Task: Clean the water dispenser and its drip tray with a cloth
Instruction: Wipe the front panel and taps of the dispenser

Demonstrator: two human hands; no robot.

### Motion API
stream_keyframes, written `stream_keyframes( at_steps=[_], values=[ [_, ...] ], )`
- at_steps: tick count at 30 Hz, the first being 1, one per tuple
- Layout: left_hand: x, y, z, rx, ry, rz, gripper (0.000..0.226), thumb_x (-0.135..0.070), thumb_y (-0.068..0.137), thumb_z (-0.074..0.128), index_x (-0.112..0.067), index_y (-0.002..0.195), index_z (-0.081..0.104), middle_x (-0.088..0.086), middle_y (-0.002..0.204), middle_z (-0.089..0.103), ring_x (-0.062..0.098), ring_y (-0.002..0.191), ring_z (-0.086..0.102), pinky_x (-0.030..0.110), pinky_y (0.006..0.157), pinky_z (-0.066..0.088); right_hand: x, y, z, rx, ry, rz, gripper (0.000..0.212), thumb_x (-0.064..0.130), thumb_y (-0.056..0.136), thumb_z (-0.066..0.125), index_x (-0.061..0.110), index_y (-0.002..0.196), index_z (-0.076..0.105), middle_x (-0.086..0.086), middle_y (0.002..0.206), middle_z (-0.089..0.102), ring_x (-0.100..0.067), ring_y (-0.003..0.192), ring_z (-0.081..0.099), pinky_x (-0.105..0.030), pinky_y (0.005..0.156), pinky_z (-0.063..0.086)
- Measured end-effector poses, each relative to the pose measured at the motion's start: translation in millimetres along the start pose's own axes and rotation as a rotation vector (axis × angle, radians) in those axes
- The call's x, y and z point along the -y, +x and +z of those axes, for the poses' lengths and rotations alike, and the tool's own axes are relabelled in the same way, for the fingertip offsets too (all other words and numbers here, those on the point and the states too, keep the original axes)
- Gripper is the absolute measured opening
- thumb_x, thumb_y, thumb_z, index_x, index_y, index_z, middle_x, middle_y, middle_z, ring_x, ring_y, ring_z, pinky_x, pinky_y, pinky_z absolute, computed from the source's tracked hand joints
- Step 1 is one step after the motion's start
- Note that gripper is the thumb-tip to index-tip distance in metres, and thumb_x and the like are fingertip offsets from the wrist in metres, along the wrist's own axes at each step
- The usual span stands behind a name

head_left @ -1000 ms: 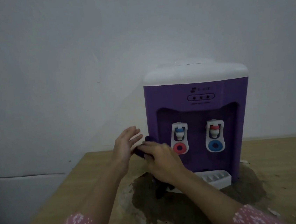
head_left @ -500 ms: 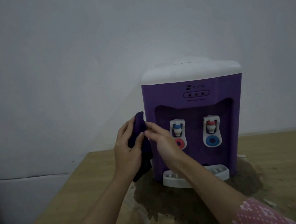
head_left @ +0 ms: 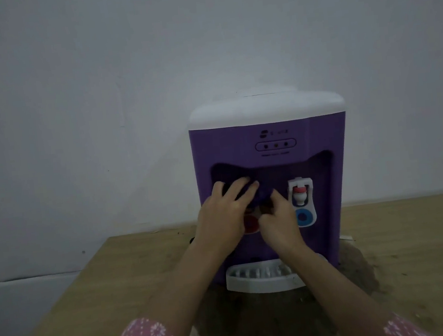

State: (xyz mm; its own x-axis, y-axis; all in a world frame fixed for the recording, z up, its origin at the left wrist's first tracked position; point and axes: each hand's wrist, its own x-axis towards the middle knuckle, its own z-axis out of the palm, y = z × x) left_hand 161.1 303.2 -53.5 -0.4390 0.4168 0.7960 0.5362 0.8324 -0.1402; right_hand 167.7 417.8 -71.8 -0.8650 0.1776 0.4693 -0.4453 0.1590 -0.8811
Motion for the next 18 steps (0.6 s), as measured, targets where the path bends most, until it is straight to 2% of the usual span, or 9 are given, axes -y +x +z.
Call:
stream_keyframes(
  at_steps=[3, 4, 5, 7, 9, 11, 13, 15, 18],
  values=[
    [3, -6, -2, -0.064, -0.104, -0.284, 0.053, 0.007, 0.071, 0.065, -0.01, 0.121, 0.059, 0.007, 0.121, 0.061, 0.034, 0.092, 0.055, 0.035, 0.059, 0.053, 1, 5, 1, 0.012, -0.01, 0.032, 0.046, -0.019, 0.078, 0.043, 0.009, 0.112, 0.055, -0.002, 0.099, 0.063, -0.011, 0.092, 0.059, -0.015, 0.073, 0.051],
    [2, -8, -1, -0.085, -0.122, -0.326, 0.052, 0.008, 0.072, 0.063, -0.009, 0.122, 0.059, 0.007, 0.122, 0.061, 0.034, 0.092, 0.054, 0.035, 0.058, 0.054, -1, 5, 0, 0.013, -0.012, 0.045, 0.044, -0.017, 0.079, 0.044, 0.008, 0.113, 0.054, -0.003, 0.101, 0.063, -0.011, 0.093, 0.059, -0.015, 0.073, 0.051],
    [3, -10, -2, -0.107, -0.108, -0.304, 0.053, 0.009, 0.071, 0.063, -0.009, 0.121, 0.06, 0.007, 0.121, 0.062, 0.034, 0.09, 0.055, 0.035, 0.056, 0.055, 0, 6, 1, 0.013, -0.019, 0.048, 0.042, -0.016, 0.08, 0.045, 0.008, 0.113, 0.055, -0.004, 0.101, 0.063, -0.011, 0.092, 0.059, -0.016, 0.072, 0.051],
    [1, -12, -2, -0.12, -0.015, -0.144, 0.053, 0.004, 0.067, 0.066, -0.01, 0.118, 0.063, 0.005, 0.118, 0.064, 0.031, 0.084, 0.058, 0.029, 0.052, 0.054, -2, 4, 2, 0.012, -0.031, 0.028, 0.04, -0.017, 0.079, 0.044, 0.009, 0.108, 0.056, -0.005, 0.095, 0.064, -0.015, 0.087, 0.061, -0.019, 0.07, 0.053],
    [-1, -7, 0, -0.069, 0.085, -0.014, 0.051, 0.0, 0.065, 0.07, -0.012, 0.115, 0.065, 0.004, 0.114, 0.066, 0.029, 0.079, 0.061, 0.026, 0.049, 0.051, -3, 2, 1, 0.015, -0.037, 0.015, 0.045, -0.02, 0.075, 0.041, 0.011, 0.102, 0.057, -0.005, 0.09, 0.064, -0.018, 0.084, 0.061, -0.023, 0.069, 0.053],
    [-2, -4, 1, -0.022, 0.1, -0.124, 0.052, 0.0, 0.067, 0.071, -0.012, 0.117, 0.063, 0.005, 0.116, 0.066, 0.03, 0.082, 0.06, 0.028, 0.049, 0.05, -3, 2, -1, 0.039, -0.014, 0.034, 0.046, -0.021, 0.076, 0.041, 0.009, 0.107, 0.056, -0.005, 0.094, 0.064, -0.016, 0.088, 0.061, -0.019, 0.071, 0.052],
    [-1, -6, 1, -0.071, -0.031, -0.327, 0.053, 0.006, 0.074, 0.062, -0.01, 0.125, 0.056, 0.008, 0.123, 0.06, 0.034, 0.092, 0.054, 0.032, 0.057, 0.05, -3, 1, -3, 0.042, -0.027, 0.063, 0.049, -0.019, 0.077, 0.043, 0.005, 0.118, 0.053, -0.004, 0.104, 0.061, -0.012, 0.095, 0.058, -0.016, 0.075, 0.05],
    [1, -16, 1, -0.179, -0.139, -0.369, 0.053, 0.011, 0.076, 0.058, -0.005, 0.127, 0.053, 0.014, 0.124, 0.057, 0.035, 0.093, 0.052, 0.032, 0.067, 0.05, -2, -4, -1, -0.078, -0.135, 0.027, 0.05, -0.015, 0.076, 0.046, 0.006, 0.121, 0.051, -0.002, 0.111, 0.054, -0.01, 0.1, 0.052, -0.017, 0.08, 0.045],
    [8, -28, 0, -0.38, -0.253, -0.479, 0.048, 0.009, 0.083, 0.055, -0.004, 0.129, 0.05, 0.017, 0.125, 0.053, 0.028, 0.099, 0.047, 0.027, 0.081, 0.038, 6, -15, 7, -0.291, -0.109, -0.163, 0.043, -0.014, 0.075, 0.047, 0.011, 0.108, 0.057, -0.001, 0.104, 0.054, -0.011, 0.095, 0.052, -0.02, 0.08, 0.046]
  ],
)
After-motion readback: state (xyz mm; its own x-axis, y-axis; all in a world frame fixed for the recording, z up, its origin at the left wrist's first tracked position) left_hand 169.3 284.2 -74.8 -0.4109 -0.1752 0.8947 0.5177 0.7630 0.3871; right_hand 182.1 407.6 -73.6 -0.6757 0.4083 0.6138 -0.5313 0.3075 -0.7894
